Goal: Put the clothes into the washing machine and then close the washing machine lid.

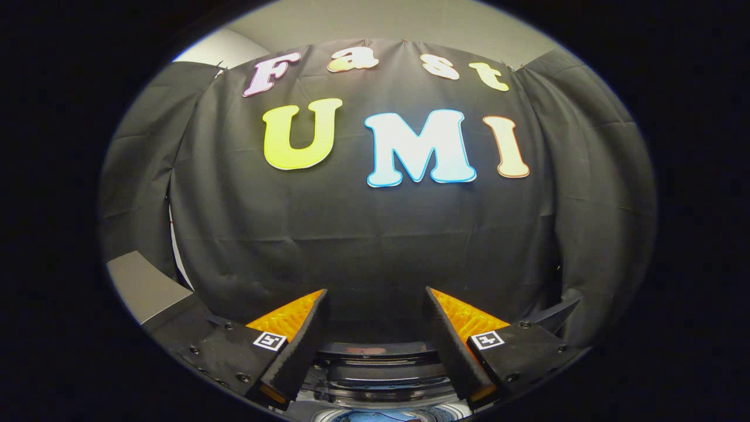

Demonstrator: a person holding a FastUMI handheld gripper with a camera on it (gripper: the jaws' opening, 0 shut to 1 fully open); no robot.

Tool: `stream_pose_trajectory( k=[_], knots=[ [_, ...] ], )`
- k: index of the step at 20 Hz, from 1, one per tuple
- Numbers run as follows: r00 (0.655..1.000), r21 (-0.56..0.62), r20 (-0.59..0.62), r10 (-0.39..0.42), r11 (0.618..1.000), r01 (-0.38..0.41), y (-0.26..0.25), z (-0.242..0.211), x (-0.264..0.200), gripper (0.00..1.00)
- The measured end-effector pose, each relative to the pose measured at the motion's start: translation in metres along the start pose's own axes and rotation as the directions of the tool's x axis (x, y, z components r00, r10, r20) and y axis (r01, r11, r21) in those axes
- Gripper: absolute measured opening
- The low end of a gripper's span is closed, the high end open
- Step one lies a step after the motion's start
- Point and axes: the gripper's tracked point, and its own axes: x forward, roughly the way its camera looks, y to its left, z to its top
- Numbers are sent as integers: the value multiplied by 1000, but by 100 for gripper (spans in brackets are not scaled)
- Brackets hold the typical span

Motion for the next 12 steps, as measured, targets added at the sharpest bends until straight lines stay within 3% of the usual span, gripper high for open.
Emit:
stream_pose_trajectory(
  k=[12],
  knots=[
    [999, -12, 45, -1, 1000, 2, 2, -14, -54, 98]
  ],
)
